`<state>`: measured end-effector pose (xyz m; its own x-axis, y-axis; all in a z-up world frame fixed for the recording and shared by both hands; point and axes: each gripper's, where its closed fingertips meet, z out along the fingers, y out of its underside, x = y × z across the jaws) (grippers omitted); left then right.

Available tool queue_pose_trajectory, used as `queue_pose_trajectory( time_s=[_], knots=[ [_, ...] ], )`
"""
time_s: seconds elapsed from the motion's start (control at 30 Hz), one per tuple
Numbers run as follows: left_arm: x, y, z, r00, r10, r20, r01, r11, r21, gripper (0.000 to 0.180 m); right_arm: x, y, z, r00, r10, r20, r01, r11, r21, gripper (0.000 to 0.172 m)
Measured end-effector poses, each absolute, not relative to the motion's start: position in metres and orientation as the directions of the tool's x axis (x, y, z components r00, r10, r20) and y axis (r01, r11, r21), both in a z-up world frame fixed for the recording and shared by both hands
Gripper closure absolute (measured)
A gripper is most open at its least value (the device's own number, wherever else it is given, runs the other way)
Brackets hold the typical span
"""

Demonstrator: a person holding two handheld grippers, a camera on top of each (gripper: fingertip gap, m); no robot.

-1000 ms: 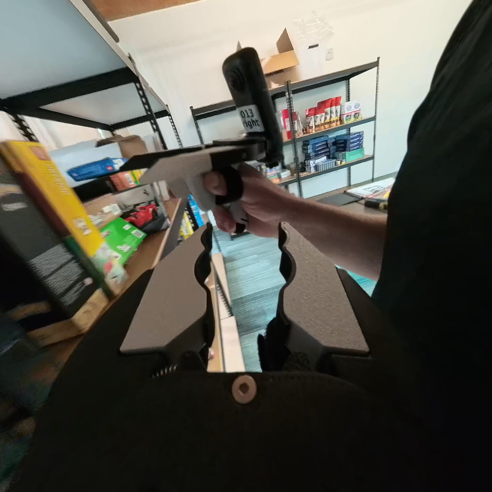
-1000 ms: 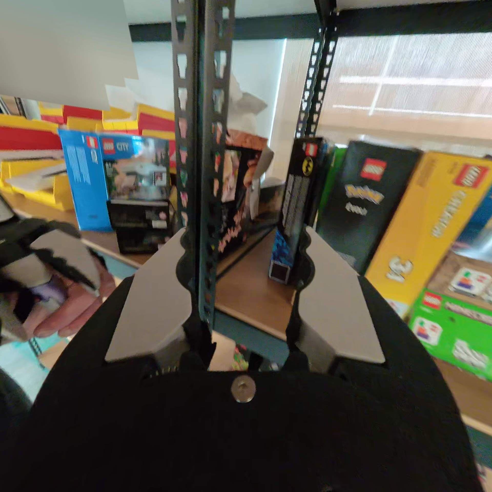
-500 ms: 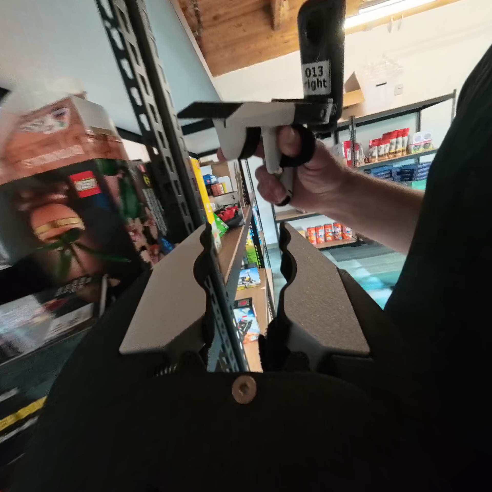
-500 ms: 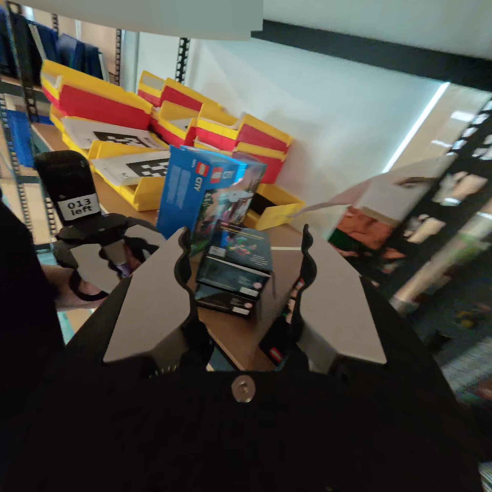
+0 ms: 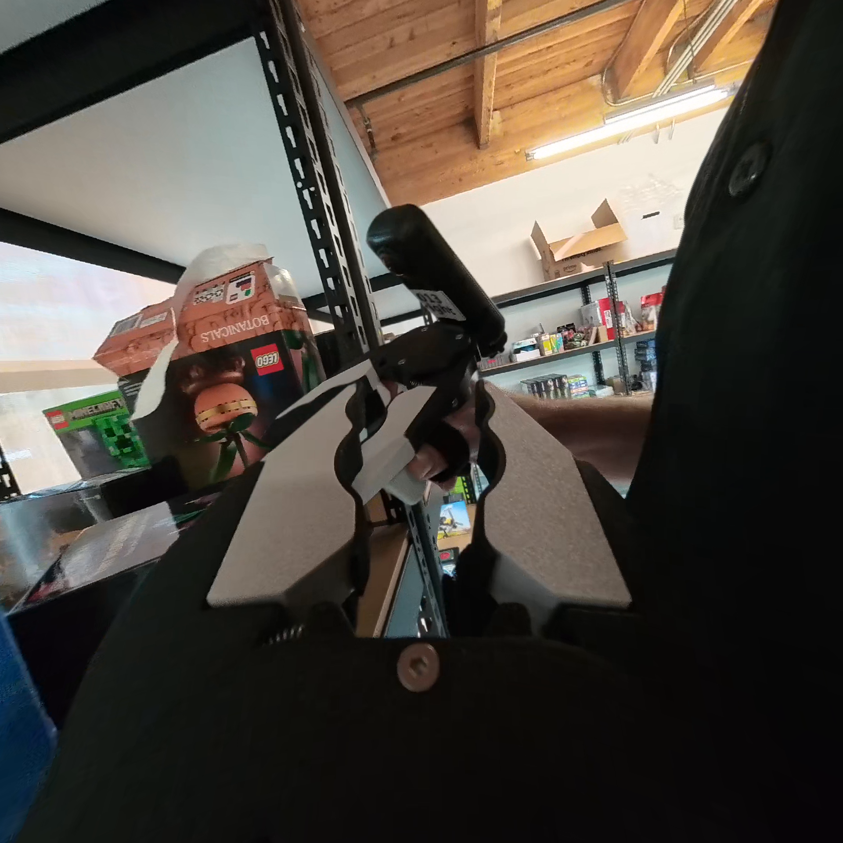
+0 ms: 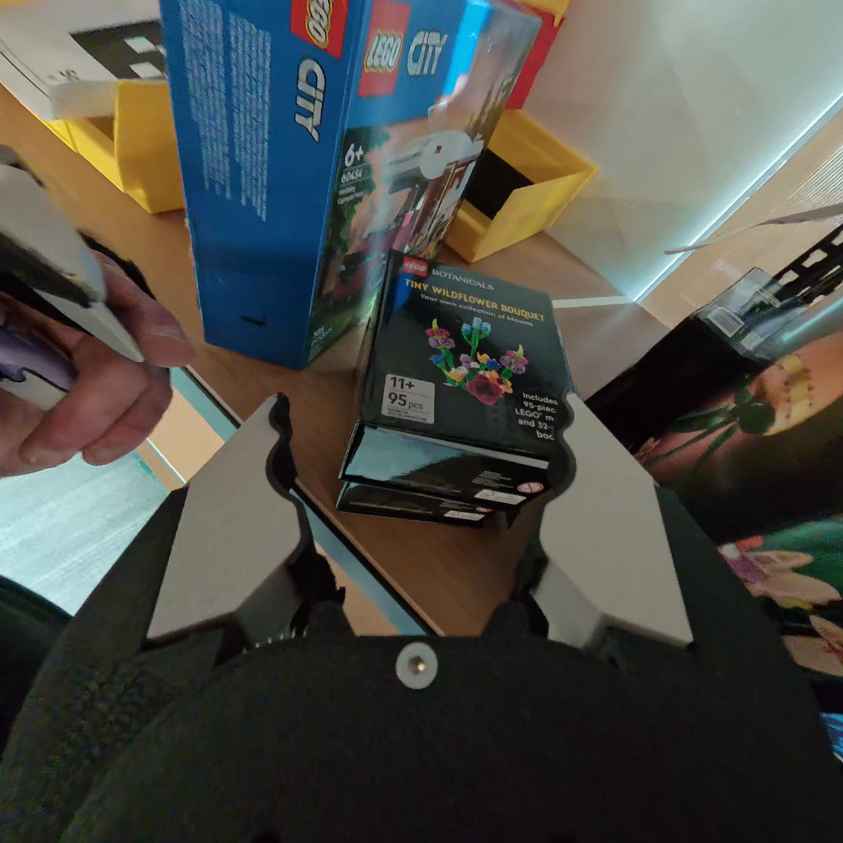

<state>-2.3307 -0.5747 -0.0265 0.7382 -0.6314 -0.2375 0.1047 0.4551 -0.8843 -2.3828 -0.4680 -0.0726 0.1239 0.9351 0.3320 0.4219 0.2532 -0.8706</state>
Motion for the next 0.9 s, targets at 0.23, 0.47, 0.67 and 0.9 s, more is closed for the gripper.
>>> queue_pose_trajectory(
  time_s=[0.23, 0.47, 0.67, 0.9],
  knots=[
    [-2.346, -0.579, -0.032, 0.759, -0.616, -0.210, 0.132, 0.462, -0.877, 0.134, -2.398, -0.446, -0.103, 0.127, 0.889, 0.440, 0.593, 0.288, -0.752, 0.075],
    [-2.356, -0.586, -0.038, 0.767, -0.615, -0.182, 0.154, 0.452, -0.879, 0.134, -2.399, -0.434, -0.103, 0.142, 0.874, 0.465, 0.634, 0.280, -0.720, 0.082],
    [-2.356, -0.587, -0.044, 0.758, -0.629, -0.172, 0.165, 0.441, -0.882, 0.134, -2.398, -0.431, -0.104, 0.129, 0.877, 0.464, 0.650, 0.278, -0.707, 0.082],
    [-2.363, -0.586, -0.054, 0.763, -0.633, -0.130, 0.199, 0.421, -0.885, 0.134, -2.397, -0.432, -0.103, 0.129, 0.875, 0.466, 0.658, 0.276, -0.701, 0.081]
  ],
)
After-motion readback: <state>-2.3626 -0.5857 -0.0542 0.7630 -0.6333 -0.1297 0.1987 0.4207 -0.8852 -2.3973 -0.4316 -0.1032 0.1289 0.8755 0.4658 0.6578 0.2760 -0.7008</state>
